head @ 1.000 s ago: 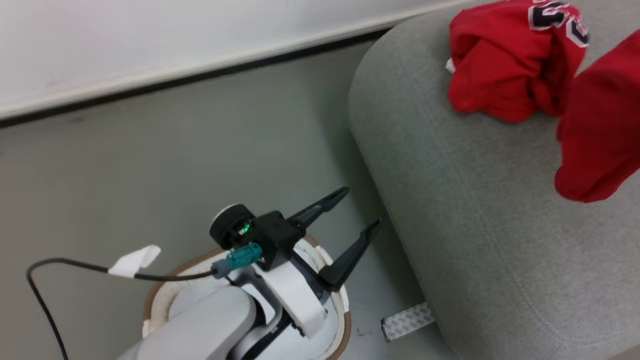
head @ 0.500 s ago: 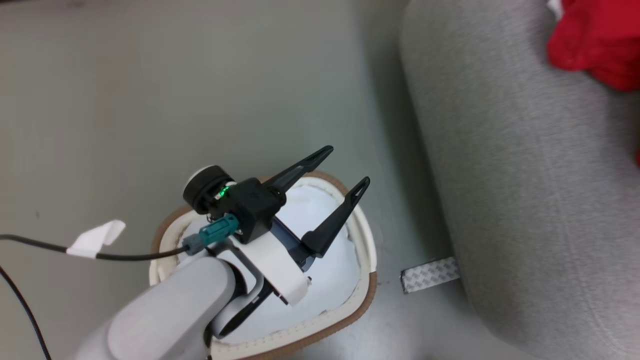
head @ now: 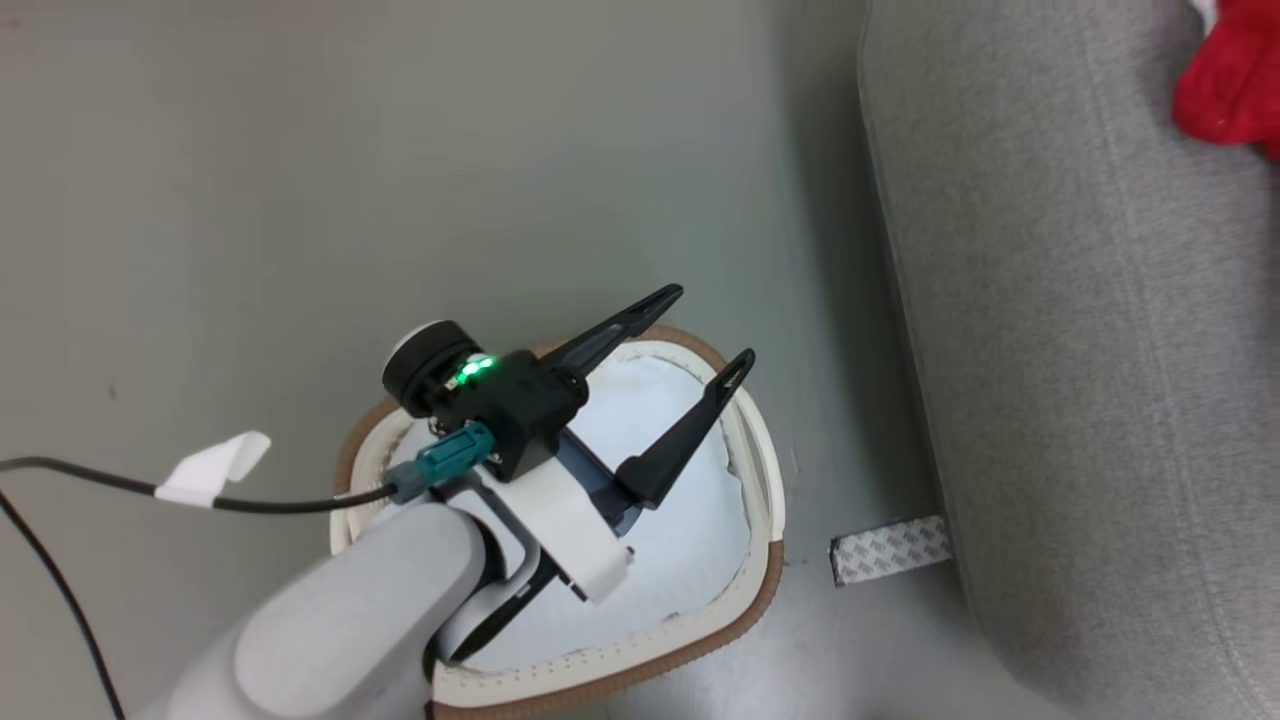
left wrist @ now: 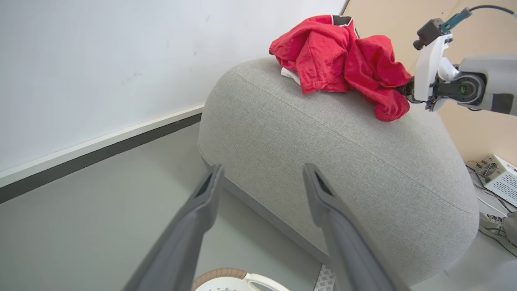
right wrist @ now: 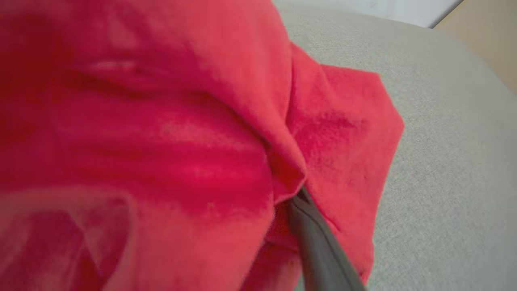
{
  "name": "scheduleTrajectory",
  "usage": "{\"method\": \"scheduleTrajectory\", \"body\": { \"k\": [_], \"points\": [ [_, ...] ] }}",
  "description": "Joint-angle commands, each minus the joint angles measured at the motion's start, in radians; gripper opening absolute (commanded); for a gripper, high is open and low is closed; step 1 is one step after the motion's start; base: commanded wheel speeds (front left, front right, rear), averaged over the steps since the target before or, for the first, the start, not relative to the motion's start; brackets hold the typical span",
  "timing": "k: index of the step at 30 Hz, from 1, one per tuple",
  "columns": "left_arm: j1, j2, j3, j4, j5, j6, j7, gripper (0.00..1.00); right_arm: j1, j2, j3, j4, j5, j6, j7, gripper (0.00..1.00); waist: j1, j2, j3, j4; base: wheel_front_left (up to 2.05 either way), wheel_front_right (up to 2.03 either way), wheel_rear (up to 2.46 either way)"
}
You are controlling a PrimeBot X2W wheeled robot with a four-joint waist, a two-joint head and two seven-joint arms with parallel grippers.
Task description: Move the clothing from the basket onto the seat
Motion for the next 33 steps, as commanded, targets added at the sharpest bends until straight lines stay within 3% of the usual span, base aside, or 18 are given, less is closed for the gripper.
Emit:
{"method": "scheduleTrajectory", "body": {
  "k": [1,8,17,26,33],
  "points": [
    [0.012,0.005,0.001,0.008,-0.001,0.001,-0.009,1.00,0.000,-0.004,0.007,0.008,-0.005,-0.002,-0.001,1.00,-0.0001,0.0000,-0.024,-0.002,0.00,0.00,0.00],
    [0.073,-0.008,0.001,0.056,-0.034,0.017,-0.040,1.00,0.066,-0.029,0.121,0.038,0.060,-0.002,0.028,1.00,-0.0001,0.0000,-0.167,-0.018,0.00,0.00,0.00],
    [0.173,-0.012,0.019,0.091,-0.081,0.053,-0.076,1.00,0.223,-0.118,0.294,-0.045,0.202,-0.002,0.103,1.00,-0.0001,0.0000,-0.350,-0.032,0.00,0.00,0.00],
    [0.249,-0.009,0.093,0.092,-0.129,0.105,-0.104,1.00,0.377,-0.195,0.308,-0.297,0.283,-0.002,0.128,1.00,-0.0001,0.0000,-0.510,0.018,0.00,0.00,0.00],
    [0.334,0.036,0.199,0.053,-0.155,0.165,-0.110,1.00,0.470,-0.129,0.261,-0.556,0.276,-0.002,0.194,1.00,-0.0001,0.0000,-0.621,0.072,0.00,0.00,0.00]
  ]
}}
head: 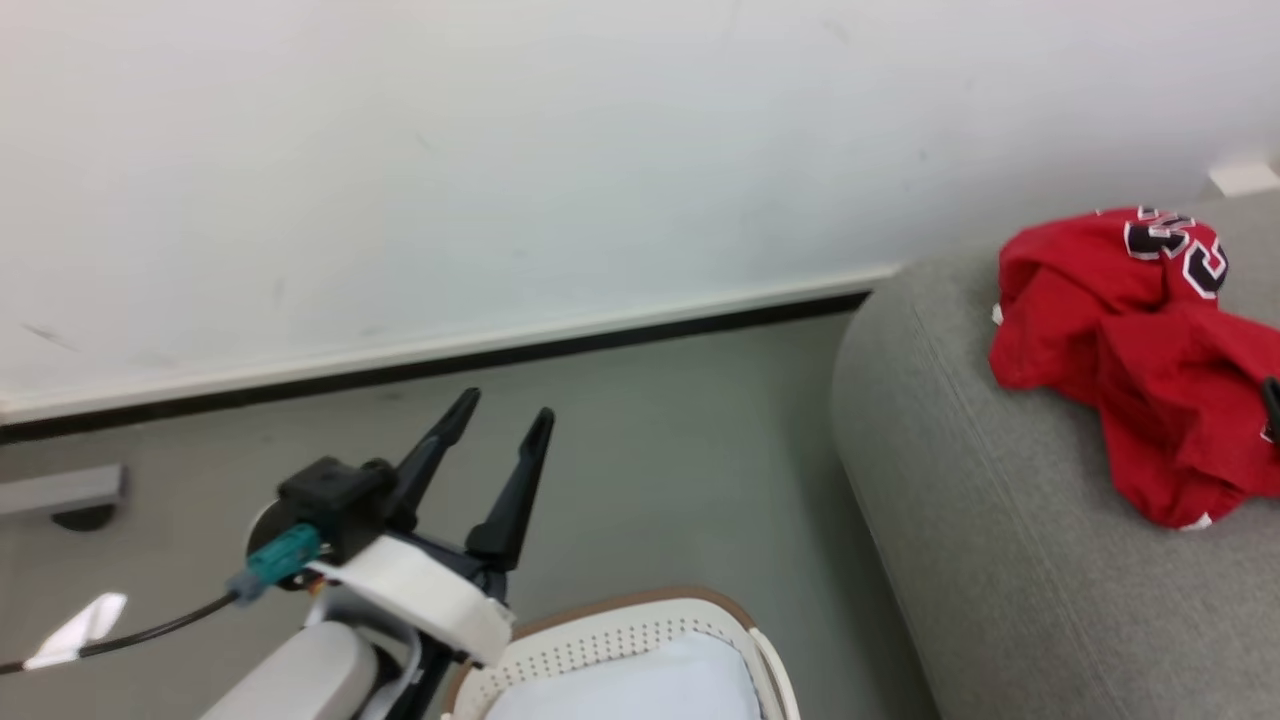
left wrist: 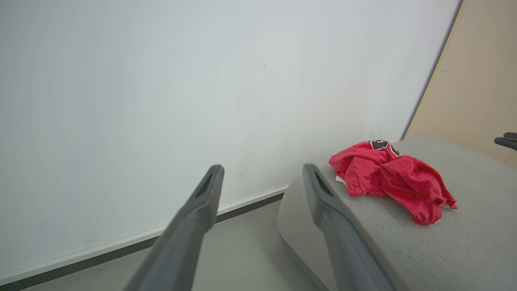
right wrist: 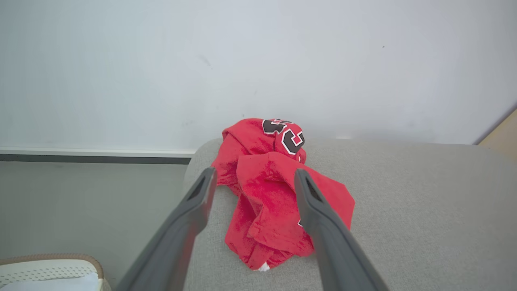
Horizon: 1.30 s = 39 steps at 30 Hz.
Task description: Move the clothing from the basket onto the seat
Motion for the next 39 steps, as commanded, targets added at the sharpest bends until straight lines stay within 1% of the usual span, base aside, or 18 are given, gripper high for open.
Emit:
{"method": "scheduleTrajectory", "body": {
  "k": [1,3,5,8,13,16,19,21,26,33,39],
  "points": [
    [0.027,0.015,0.017,-0.008,-0.005,0.010,-0.002,1.00,0.024,0.013,-0.010,-0.027,-0.006,-0.002,0.005,1.00,0.0003,0.0000,-0.044,0.043,0.00,0.00,0.00],
    [0.056,0.032,0.053,-0.022,-0.015,0.026,-0.003,1.00,0.041,0.041,-0.018,-0.084,-0.023,-0.002,-0.003,1.00,0.0003,0.0000,-0.054,0.063,0.00,0.00,0.00],
    [0.088,0.045,0.086,-0.043,-0.019,0.043,-0.003,1.00,0.060,0.081,-0.034,-0.123,-0.038,-0.002,-0.024,1.00,0.0003,0.0000,-0.061,0.080,0.00,0.00,0.00],
    [0.150,0.058,0.159,-0.057,-0.012,0.087,-0.003,1.00,0.099,0.177,-0.044,-0.149,-0.058,-0.002,-0.061,1.00,0.0003,0.0000,-0.069,0.105,0.00,0.00,0.00],
    [0.275,0.032,0.270,-0.090,0.009,0.121,-0.003,1.00,0.170,0.294,-0.034,-0.167,-0.110,-0.002,-0.172,1.00,0.0003,0.0000,-0.094,0.139,0.00,0.00,0.00],
    [0.353,0.002,0.339,-0.110,0.023,0.110,-0.003,1.00,0.197,0.330,-0.025,-0.152,-0.128,-0.002,-0.248,1.00,0.0003,0.0000,-0.103,0.150,0.00,0.00,0.00],
    [0.423,-0.038,0.407,-0.110,0.046,0.084,-0.003,1.00,0.224,0.350,0.001,-0.132,-0.151,-0.002,-0.334,1.00,0.0003,0.0000,-0.109,0.155,0.00,0.00,0.00],
    [0.461,-0.073,0.446,-0.108,0.056,0.056,-0.003,1.00,0.240,0.363,0.016,-0.115,-0.146,-0.002,-0.396,1.00,0.0003,0.0000,-0.113,0.156,0.00,0.00,0.00],
    [0.532,-0.164,0.537,-0.096,0.146,-0.010,-0.003,1.00,0.281,0.386,0.058,-0.067,-0.151,-0.002,-0.526,1.00,0.0003,0.0000,-0.117,0.162,0.00,0.00,0.00],
    [0.585,-0.272,0.633,-0.038,0.255,-0.116,-0.003,1.00,0.311,0.421,0.119,0.029,-0.150,-0.002,-0.584,1.00,0.0003,0.0000,-0.120,0.160,0.00,0.00,0.00],
    [0.582,-0.326,0.688,0.001,0.334,-0.184,-0.003,1.00,0.314,0.440,0.139,0.066,-0.159,-0.002,-0.597,1.00,0.0003,0.0000,-0.121,0.154,0.00,0.00,0.00]
  ]
}}
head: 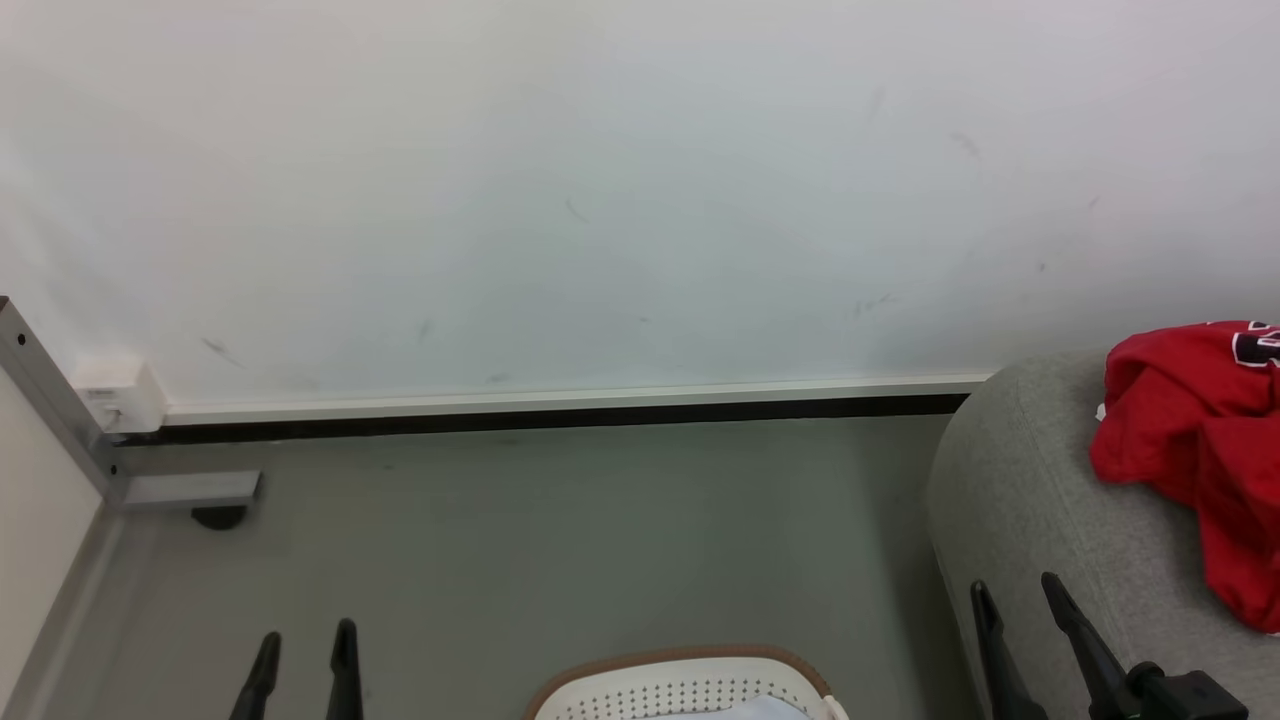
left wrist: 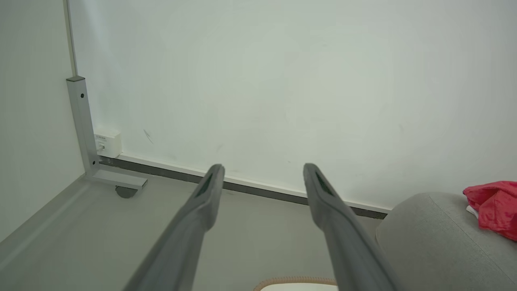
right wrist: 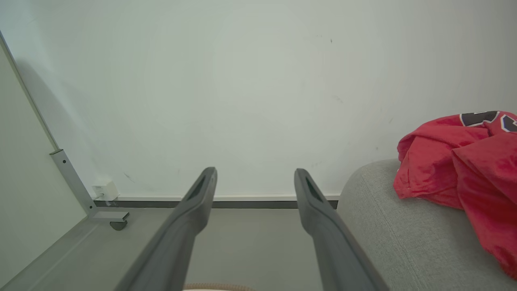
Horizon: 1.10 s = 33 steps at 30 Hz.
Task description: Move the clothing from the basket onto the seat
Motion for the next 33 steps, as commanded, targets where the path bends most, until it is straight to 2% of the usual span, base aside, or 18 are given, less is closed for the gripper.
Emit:
{"method": "scheduleTrajectory", "body": {
  "k": [1,5,13,31,32,33],
  "points": [
    [0.004,-0.001,0.007,0.002,0.012,-0.005,-0.001,1.00,0.010,-0.001,-0.001,0.005,-0.007,-0.002,-0.006,1.00,0.0000,0.0000,0.000,-0.002,0.00,0.00,0.00],
    [-0.006,-0.025,0.032,0.019,0.046,-0.036,-0.001,1.00,-0.006,0.004,0.009,0.016,-0.012,-0.002,-0.008,1.00,0.0000,0.0000,0.002,-0.009,0.00,0.00,0.00],
    [-0.020,-0.051,0.067,0.036,0.095,-0.071,-0.001,1.00,-0.021,0.011,0.013,0.003,-0.017,-0.002,-0.007,1.00,0.0000,0.0000,0.005,-0.019,0.00,0.00,0.00],
    [-0.023,-0.076,0.096,0.056,0.123,-0.097,-0.001,1.00,-0.029,0.015,0.022,0.010,-0.010,-0.002,-0.008,1.00,0.0000,0.0000,0.003,-0.020,0.00,0.00,0.00],
    [-0.021,-0.078,0.091,0.060,0.117,-0.096,0.000,0.00,-0.015,0.016,0.023,0.010,-0.011,0.000,-0.004,0.00,0.0001,0.0000,0.003,-0.020,0.00,0.00,0.00],
    [-0.019,-0.080,0.090,0.068,0.115,-0.096,0.001,0.00,-0.009,0.016,0.024,0.016,-0.010,0.000,-0.004,0.00,0.0001,0.0000,0.003,-0.020,0.00,0.00,0.00]
  ]
}}
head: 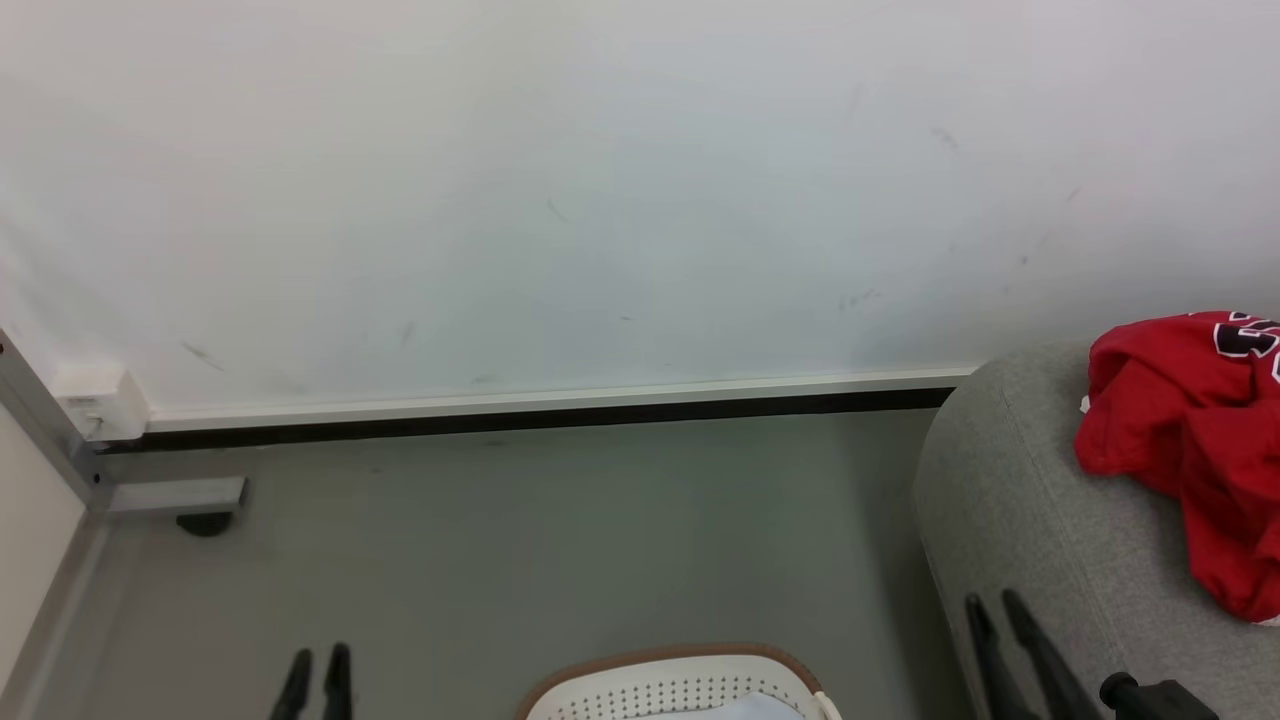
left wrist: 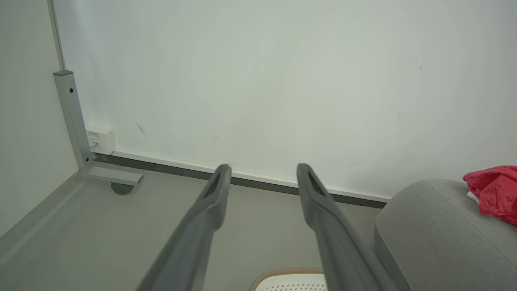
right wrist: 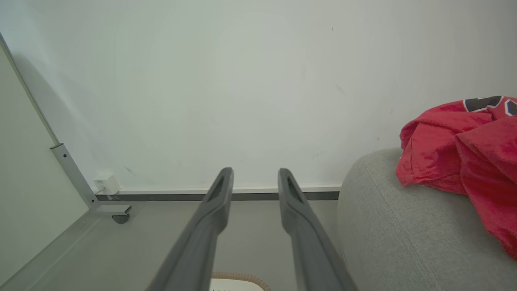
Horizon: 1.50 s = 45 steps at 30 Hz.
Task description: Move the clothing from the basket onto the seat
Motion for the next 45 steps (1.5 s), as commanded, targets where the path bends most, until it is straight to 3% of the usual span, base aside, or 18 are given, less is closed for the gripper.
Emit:
{"method": "scheduleTrajectory", "body": {
  "k": [1,22,45],
  "points": [
    [-0.009,0.002,0.005,0.000,-0.012,0.000,0.006,0.00,-0.003,0.000,-0.002,-0.008,0.012,0.000,0.002,0.00,0.0000,0.0000,0.000,0.000,0.00,0.00,0.00],
    [-0.071,0.002,0.019,0.016,-0.376,0.002,0.106,0.00,-0.036,-0.005,-0.068,-0.007,0.370,0.000,0.093,0.00,0.0000,0.0000,0.011,0.012,0.00,0.00,0.00],
    [-0.121,0.003,0.030,0.023,-0.685,0.010,0.191,0.00,-0.062,-0.009,-0.121,-0.007,0.672,-0.001,0.169,0.00,0.0000,0.0000,0.023,0.025,0.00,0.00,0.00]
  ]
}}
